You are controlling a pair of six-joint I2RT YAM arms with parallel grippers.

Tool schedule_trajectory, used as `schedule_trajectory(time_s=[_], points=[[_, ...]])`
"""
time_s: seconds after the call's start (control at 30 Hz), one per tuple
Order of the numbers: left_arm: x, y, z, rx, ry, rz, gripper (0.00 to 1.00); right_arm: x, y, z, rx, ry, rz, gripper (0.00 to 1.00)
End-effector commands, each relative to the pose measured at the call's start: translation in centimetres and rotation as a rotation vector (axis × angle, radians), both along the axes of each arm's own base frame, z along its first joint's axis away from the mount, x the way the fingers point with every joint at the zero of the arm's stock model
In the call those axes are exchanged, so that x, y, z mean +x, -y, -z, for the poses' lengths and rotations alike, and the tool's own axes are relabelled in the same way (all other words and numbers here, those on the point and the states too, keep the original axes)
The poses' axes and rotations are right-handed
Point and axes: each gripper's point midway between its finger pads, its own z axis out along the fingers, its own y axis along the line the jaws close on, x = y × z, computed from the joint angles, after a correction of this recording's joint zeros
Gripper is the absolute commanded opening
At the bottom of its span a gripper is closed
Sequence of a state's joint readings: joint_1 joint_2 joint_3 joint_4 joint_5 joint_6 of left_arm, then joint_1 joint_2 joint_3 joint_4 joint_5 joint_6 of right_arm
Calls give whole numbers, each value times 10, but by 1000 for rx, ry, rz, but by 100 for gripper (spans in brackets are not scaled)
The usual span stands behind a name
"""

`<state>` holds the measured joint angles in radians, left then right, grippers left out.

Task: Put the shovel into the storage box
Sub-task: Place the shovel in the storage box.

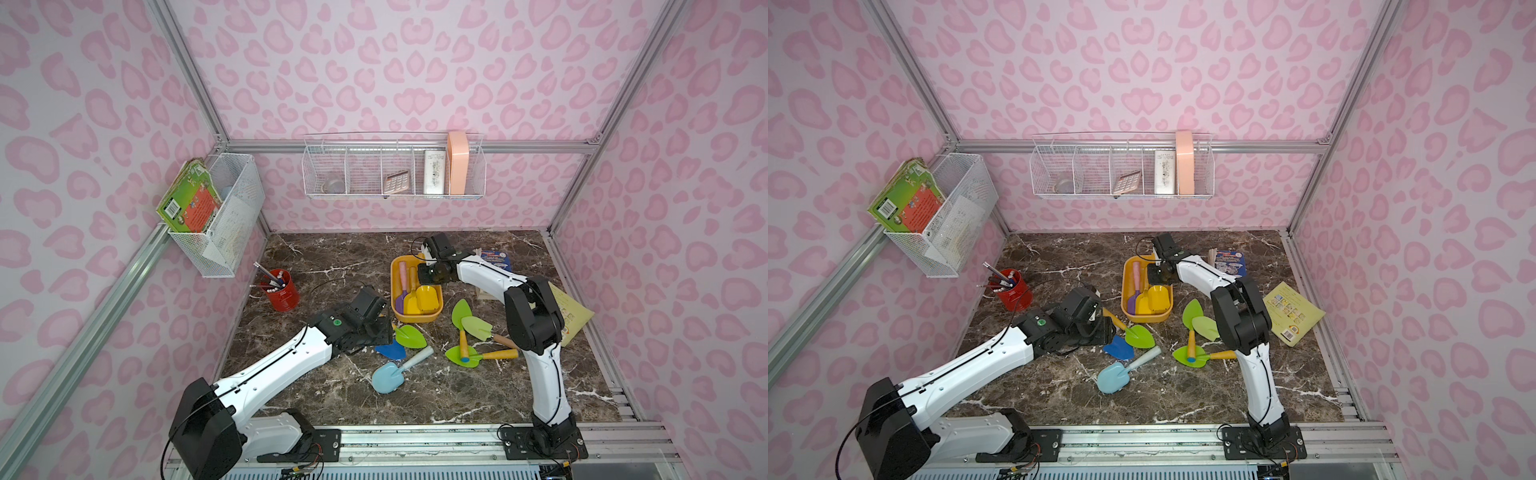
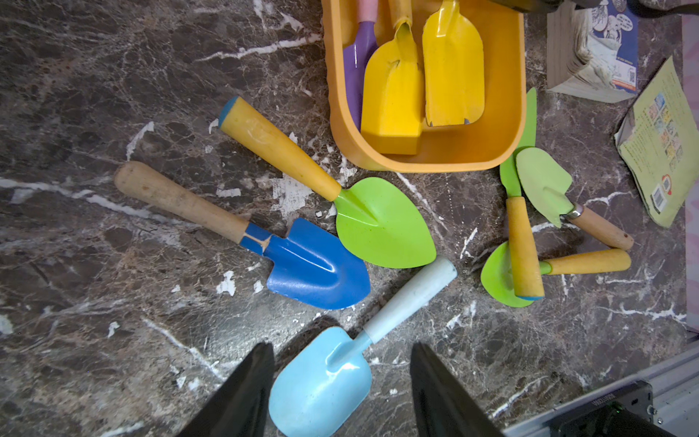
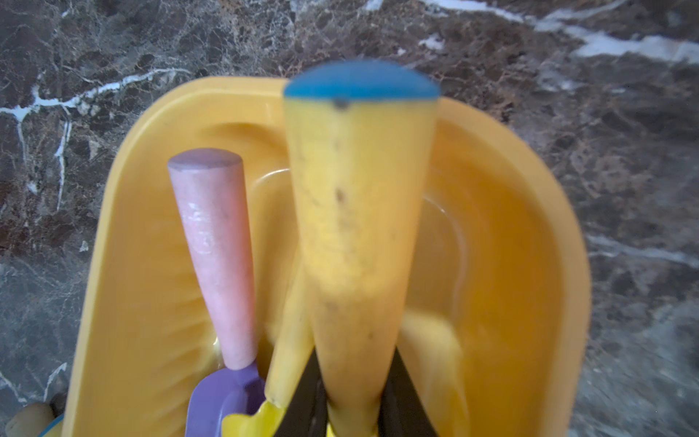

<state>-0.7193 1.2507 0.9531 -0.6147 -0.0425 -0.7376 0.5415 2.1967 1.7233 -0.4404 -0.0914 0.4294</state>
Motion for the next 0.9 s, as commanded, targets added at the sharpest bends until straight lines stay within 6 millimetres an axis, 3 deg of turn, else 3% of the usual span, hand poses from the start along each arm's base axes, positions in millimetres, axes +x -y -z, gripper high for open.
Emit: schedule_trajectory(time_s=[0.0,0.17,0.37,0.7,0.87], points=[[-1,-2,1,8,-7,-11,63,2,6,2,-21,-5,33,18],[-2,-4,2,11,-6,-12,63,1,10,5,-33,-13,61,26],[-2,-4,2,10,-6,-15,63,4,11,-9,-16,14,74,37],[-1,-5,-4,3,7,-21,62,2,7,-45,19,77,58,39],[-1,-6,-8,3,12,-26,65,-9,3,-69,54,112,30,44]])
